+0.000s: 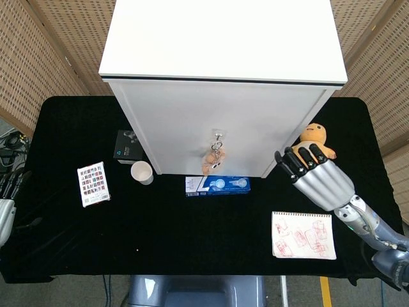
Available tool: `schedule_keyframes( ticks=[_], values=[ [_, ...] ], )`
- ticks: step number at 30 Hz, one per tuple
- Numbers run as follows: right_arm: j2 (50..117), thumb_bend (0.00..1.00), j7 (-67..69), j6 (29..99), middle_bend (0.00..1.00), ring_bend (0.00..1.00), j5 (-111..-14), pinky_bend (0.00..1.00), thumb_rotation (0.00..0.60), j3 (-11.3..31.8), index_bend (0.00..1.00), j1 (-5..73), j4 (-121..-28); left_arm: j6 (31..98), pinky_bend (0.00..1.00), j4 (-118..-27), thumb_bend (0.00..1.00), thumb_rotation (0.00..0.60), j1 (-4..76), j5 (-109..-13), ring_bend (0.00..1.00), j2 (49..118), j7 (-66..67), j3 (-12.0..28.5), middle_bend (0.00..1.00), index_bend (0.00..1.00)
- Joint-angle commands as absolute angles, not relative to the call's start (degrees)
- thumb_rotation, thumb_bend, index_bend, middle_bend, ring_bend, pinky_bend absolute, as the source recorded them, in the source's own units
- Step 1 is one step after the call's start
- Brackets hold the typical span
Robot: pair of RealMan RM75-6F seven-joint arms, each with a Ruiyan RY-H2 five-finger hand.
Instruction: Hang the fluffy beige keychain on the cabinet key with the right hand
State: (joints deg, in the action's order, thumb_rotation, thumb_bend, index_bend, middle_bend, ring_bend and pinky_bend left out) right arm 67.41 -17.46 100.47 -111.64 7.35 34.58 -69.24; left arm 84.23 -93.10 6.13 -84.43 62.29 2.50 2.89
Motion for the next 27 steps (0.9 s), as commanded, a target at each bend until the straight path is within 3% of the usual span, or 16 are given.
schedule_keyframes(
  ticks=[1,6,8,10,11,13,18,27],
  values=[
    [70.8,0.32,-10.0,105.3,0.51,0.56,-110.9,0.48,0.600,3.7,0.34,28.6,-56.6,84.3,0.00,-93.2,0.00,0.600,6.0,-84.4,0.00,62.2,2.4,2.9,0.00,0.00],
    [74.7,0.27,-2.9,105.4,0.39,0.40,-106.4,0.38,0.600,3.1,0.27,25.1,-48.5,84.4,0.00,-93.2,0.00,0.600,6.0,-84.5,0.00,62.2,2.5,2.9,0.00,0.00],
    [75.7,0.19,-1.5,103.4,0.27,0.24,-103.6,0.28,0.600,3.2,0.15,23.6,-48.0,84.7,0.00,-93.2,0.00,0.600,5.9,-84.5,0.00,62.2,2.4,2.9,0.00,0.00],
    [76.0,0.05,-1.7,101.1,0.07,0.04,-101.2,0.12,0.600,3.3,0.02,22.4,-49.2,84.8,0.00,-93.2,0.00,0.600,5.9,-84.5,0.00,62.1,2.4,3.0,0.00,0.00],
    [75.9,0.02,-1.9,99.7,0.03,0.01,-100.0,0.08,0.600,3.3,0.00,21.8,-50.4,84.8,0.00,-93.2,0.00,0.600,5.9,-84.5,0.00,62.1,2.4,3.0,0.00,0.00],
    [74.9,0.00,-2.7,96.3,0.00,0.00,-97.0,0.01,0.600,3.4,0.00,20.6,-55.0,85.0,0.00,-93.1,0.00,0.600,5.8,-84.6,0.00,62.1,2.4,3.0,0.00,0.00],
    [69.4,0.00,-6.5,88.0,0.00,0.00,-88.5,0.00,0.600,2.2,0.00,16.3,-80.1,86.3,0.00,-92.9,0.00,0.600,5.4,-85.4,0.00,62.3,2.8,3.1,0.00,0.00],
    [70.0,0.00,-10.4,86.0,0.00,0.00,-85.9,0.00,0.600,1.2,0.00,13.5,-89.3,87.1,0.00,-92.4,0.00,0.600,5.1,-86.3,0.00,62.5,2.4,2.8,0.00,0.00]
  ],
)
